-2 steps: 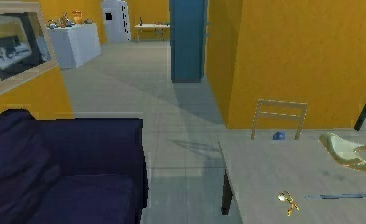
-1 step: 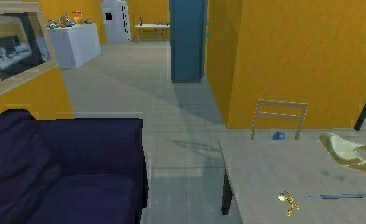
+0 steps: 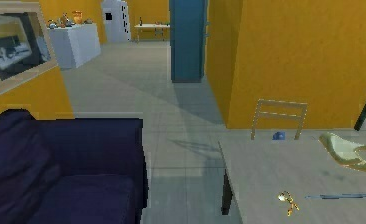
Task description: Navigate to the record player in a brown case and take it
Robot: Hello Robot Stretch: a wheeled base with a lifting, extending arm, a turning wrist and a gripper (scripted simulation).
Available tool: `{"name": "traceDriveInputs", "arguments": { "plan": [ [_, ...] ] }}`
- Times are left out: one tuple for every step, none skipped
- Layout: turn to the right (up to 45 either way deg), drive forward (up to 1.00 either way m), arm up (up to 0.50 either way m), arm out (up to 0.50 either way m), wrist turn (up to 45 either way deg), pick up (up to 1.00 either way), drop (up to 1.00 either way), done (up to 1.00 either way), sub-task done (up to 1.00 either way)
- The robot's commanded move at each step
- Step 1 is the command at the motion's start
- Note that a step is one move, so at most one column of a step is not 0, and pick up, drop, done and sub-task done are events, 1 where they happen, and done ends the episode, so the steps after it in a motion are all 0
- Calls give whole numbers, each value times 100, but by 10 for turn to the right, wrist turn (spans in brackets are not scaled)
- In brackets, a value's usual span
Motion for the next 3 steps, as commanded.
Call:
{"name": "traceDriveInputs", "arguments": {
  "plan": [
    [0,0,0,0,0,100,0,0,0],
    [0,0,10,0,0,0,0,0,0],
    [0,0,0,0,0,0,0,100,0]
  ]
}}
